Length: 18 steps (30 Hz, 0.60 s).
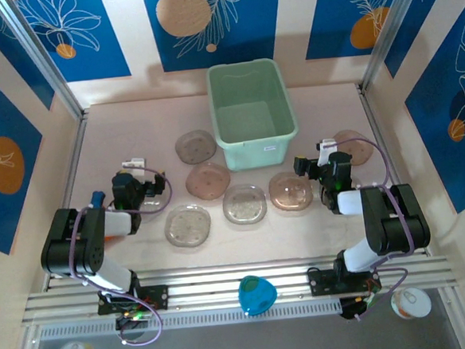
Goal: Place the plates into the plastic bin on the countertop
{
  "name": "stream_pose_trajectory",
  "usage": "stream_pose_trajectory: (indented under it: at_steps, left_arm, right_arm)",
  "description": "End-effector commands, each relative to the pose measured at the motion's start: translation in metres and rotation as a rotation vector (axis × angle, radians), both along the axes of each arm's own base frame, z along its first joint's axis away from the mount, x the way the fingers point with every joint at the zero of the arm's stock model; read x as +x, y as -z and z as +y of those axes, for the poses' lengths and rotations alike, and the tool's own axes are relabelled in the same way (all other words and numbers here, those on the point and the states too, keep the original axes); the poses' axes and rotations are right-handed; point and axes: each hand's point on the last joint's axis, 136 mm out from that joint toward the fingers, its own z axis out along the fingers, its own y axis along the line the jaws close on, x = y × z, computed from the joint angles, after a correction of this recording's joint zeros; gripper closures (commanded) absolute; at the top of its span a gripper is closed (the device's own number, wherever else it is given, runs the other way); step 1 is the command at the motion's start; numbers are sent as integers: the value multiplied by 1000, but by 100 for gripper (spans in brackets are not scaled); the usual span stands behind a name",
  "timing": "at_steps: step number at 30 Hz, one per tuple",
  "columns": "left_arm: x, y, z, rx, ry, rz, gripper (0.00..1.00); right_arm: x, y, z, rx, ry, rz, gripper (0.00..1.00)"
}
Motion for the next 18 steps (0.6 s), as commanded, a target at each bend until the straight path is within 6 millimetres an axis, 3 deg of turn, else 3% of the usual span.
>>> stream_pose_trajectory:
  at_steps: [1, 4, 8, 14, 18]
  left_arm:
    - [5, -29, -6, -5, 51, -23, 0]
    - [-2, -54, -8, -7, 64, -64, 1]
    - [-11, -101, -3, -61, 19, -151, 1]
    - [-24, -148, -23, -233, 64, -5, 0]
    - [-35, -158, -27, -364, -6, 119, 0]
  right_arm:
    - [8, -48, 4, 15, -29, -28, 5]
    - [-1, -72, 5, 15, -40, -59, 6]
    - [-25, -90, 3, 55, -12, -53, 9]
    - [-88, -99, -15, 268, 193, 183, 12]
    - [-125, -94, -25, 464, 261, 291, 17]
